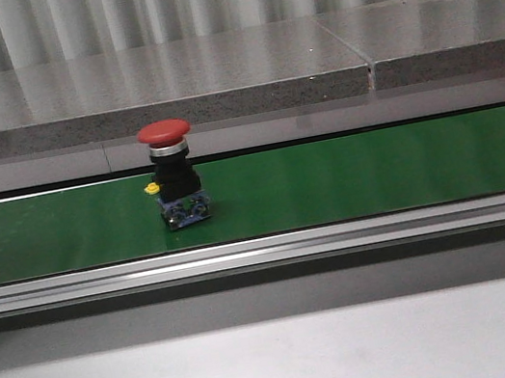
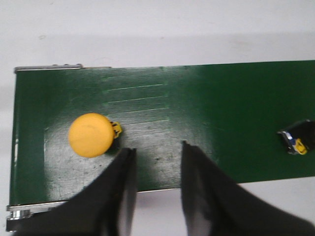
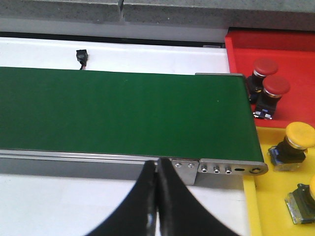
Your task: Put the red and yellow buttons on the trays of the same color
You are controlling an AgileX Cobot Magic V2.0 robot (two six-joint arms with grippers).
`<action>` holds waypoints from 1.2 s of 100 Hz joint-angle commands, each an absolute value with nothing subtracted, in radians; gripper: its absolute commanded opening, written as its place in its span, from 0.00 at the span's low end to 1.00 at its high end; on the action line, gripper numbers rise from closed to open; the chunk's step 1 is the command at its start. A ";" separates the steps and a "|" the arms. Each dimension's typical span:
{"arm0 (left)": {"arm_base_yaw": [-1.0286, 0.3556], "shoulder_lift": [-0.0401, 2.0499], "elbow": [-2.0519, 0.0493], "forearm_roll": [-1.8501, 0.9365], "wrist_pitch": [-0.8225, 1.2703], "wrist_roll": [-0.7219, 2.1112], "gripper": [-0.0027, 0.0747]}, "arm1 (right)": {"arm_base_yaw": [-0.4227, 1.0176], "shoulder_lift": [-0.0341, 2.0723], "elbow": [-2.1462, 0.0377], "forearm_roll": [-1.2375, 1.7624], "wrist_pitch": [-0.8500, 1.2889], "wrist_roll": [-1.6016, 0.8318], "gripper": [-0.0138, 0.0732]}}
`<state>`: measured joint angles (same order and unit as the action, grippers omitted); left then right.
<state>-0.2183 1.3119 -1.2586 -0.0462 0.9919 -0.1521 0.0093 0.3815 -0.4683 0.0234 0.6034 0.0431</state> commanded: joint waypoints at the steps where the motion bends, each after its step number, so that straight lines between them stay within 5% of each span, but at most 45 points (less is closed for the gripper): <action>1: -0.265 1.223 -1.240 -0.049 0.908 -0.146 0.02 | 0.008 0.387 -0.492 0.023 0.531 0.036 0.08; 77: -0.314 0.562 -0.707 -0.058 0.799 -0.146 0.01 | 0.008 0.387 -0.492 0.023 0.529 0.036 0.08; 120: -0.314 0.331 -0.617 -0.058 0.810 -0.146 0.01 | 0.008 0.387 -0.492 0.023 0.521 0.036 0.08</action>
